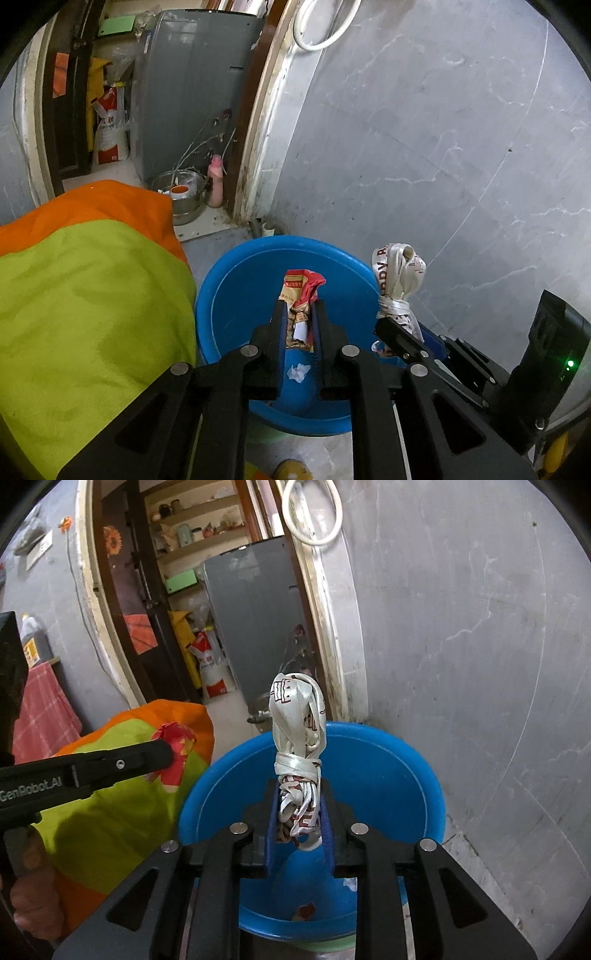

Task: Collect trash
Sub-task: 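Lower both held wrappers into the blue basin and open both grippers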

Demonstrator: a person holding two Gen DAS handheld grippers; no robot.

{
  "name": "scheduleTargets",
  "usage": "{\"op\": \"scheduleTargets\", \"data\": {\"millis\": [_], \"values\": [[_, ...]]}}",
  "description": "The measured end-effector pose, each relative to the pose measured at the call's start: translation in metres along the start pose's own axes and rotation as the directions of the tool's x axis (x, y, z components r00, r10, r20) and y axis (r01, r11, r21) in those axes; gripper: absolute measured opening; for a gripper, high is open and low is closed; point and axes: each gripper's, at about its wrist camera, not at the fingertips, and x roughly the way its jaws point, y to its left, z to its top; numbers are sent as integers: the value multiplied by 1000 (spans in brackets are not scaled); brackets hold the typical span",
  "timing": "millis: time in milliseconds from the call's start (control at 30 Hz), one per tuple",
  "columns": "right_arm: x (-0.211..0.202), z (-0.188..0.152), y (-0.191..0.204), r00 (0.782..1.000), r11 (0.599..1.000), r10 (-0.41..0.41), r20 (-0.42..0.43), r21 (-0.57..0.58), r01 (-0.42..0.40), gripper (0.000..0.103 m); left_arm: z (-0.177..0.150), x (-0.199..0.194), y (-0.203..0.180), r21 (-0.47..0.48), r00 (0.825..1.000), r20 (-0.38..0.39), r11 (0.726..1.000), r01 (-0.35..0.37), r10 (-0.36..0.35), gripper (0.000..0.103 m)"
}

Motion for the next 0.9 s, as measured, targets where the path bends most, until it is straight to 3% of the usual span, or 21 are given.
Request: {"op": "scheduleTargets", "data": {"millis": [233,400,500,600,667,767,800,867,900], "values": [[2,4,-4,1000,1000,-10,-6,17,10,26,-2,2,4,-14,1000,-20,1000,-6,5,21],[0,10,-3,1000,1000,-17,16,23,17,27,-1,-1,5,-20,1000,1,1000,-8,8,35],[-9,13,-3,999,1000,-25,47,21,24,31,-1,-9,6,-31,999,36,1000,-8,9,46],[-20,16,-1,996,999,-33,81,13,32,37,-2,-25,8,-40,994,103,999,-19,23,67],[-29,19,0,993,999,-36,111,7,36,46,-2,-37,9,-33,987,155,999,-35,40,86],[-42,25,7,989,999,-40,143,-8,42,49,-5,-59,10,-15,966,246,996,-84,85,100],[-46,26,10,987,999,-39,153,-12,41,50,-6,-67,11,-13,956,273,994,-105,104,101],[-54,29,14,984,999,-39,175,-13,42,70,-9,-81,14,-9,937,320,990,-143,139,101],[-58,31,16,981,999,-38,189,-12,41,75,-10,-90,16,-6,926,343,986,-168,160,101]]}}
